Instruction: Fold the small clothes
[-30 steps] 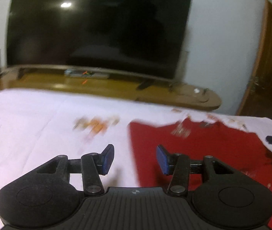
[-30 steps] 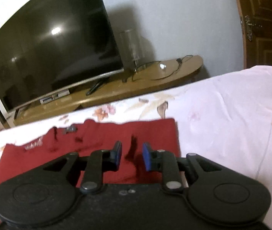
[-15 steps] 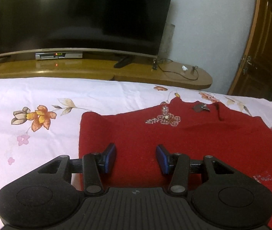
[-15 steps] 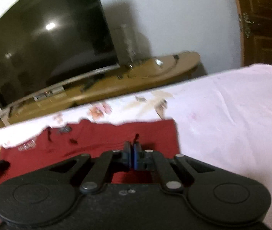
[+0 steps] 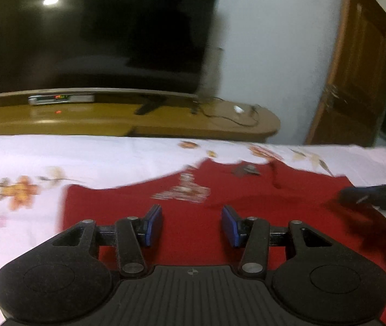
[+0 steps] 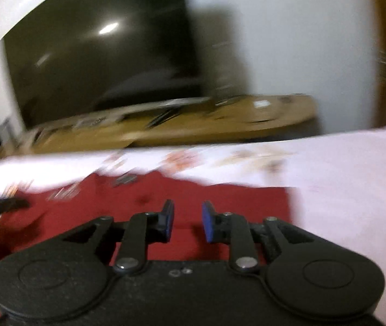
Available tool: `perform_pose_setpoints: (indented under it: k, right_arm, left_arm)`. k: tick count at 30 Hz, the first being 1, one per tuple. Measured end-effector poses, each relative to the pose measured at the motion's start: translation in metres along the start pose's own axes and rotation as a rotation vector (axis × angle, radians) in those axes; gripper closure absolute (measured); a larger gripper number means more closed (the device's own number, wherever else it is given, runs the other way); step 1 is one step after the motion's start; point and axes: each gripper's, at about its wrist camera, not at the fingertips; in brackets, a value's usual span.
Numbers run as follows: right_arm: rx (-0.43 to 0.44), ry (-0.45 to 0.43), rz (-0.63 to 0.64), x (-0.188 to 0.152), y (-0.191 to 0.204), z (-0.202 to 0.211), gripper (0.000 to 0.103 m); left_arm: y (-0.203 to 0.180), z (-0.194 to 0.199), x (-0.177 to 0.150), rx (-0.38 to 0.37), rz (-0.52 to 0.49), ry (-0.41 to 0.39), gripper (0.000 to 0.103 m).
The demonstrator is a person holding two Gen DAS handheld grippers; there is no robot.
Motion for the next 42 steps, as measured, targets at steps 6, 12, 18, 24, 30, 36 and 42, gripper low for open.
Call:
perform_pose_setpoints:
  k: [6, 12, 18, 24, 30, 36, 42]
  right_arm:
    - [-0.013, 0.060, 0.310, -0.011, 0.063, -0.029, 0.067]
    - [-0.152, 0.111, 0.056, -0.034, -0.029, 0.002, 0.058]
    - [-0.130, 0.120, -0.068, -0.025, -0.037, 0.016, 0.057]
    - [-0.118, 0.073, -0.207, -0.058, -0.050, 0.102, 0.057]
    - [-0.156, 0.101, -0.227, -0.095, -0.036, 0.156, 0.057]
    - [-0.109, 0.072, -0.239, -0.082, -0.025, 0.144, 0.060]
    - [-0.103, 0.054, -0.248, -0.052, -0.024, 0.091, 0.063]
  left_arm:
    - [-0.001, -0.002, -0.016, 0.059, -0.093, 0.024, 0.052]
    - [0.056, 0.019, -0.009, 0.140, 0.034, 0.012, 0.029]
    - [0.034, 0.040, -0.011, 0.174, -0.044, 0.001, 0.028]
    - [0.039, 0.102, -0.062, 0.148, -0.026, 0.042, 0.028]
    - [0.040, 0.132, -0.087, 0.143, 0.036, 0.038, 0.028]
    - [0.038, 0.121, -0.072, 0.153, 0.046, -0.009, 0.028]
    - [0.049, 0.092, -0.051, 0.187, 0.104, -0.056, 0.028]
Point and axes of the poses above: each gripper's, at about its wrist camera, not at the fingertips, and z roughly against the way its jaws point, y to its left, x to its top, and after that the axes turned 14 degrees about z, right-handed
